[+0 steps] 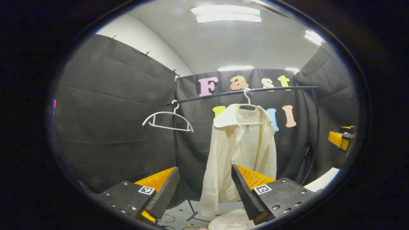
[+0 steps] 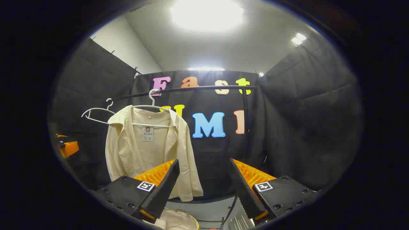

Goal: Grasp the clothes on the hanger with both hands and then place them into the laundry hamper below.

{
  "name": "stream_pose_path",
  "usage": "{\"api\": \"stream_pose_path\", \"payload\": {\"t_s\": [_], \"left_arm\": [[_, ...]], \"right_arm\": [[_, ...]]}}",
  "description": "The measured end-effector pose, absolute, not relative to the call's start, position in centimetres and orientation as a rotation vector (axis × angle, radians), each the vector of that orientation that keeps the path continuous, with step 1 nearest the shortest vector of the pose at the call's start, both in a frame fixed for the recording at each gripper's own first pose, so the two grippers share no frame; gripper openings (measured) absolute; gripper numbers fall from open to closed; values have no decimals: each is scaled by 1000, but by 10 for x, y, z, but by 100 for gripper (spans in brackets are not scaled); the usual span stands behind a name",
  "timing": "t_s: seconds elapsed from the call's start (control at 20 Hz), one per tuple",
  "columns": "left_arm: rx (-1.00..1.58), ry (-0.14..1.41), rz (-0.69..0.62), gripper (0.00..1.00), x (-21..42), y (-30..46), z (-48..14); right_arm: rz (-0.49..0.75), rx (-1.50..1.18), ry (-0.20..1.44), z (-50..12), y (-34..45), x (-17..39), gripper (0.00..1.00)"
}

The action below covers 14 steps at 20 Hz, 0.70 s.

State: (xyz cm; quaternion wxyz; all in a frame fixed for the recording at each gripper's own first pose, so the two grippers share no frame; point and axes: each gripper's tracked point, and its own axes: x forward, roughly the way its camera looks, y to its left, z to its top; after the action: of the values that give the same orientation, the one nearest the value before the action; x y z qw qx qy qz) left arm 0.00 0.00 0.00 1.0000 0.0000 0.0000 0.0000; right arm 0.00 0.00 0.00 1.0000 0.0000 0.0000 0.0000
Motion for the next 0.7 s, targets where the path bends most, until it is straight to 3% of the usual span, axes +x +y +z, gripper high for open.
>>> {"api": "stream_pose_path", "payload": {"t_s": [0.7], "left_arm": [[19, -18, -58, 95, 4, -4, 3]], "right_arm": [[-4, -19, -10, 5, 16, -4, 98]]}}
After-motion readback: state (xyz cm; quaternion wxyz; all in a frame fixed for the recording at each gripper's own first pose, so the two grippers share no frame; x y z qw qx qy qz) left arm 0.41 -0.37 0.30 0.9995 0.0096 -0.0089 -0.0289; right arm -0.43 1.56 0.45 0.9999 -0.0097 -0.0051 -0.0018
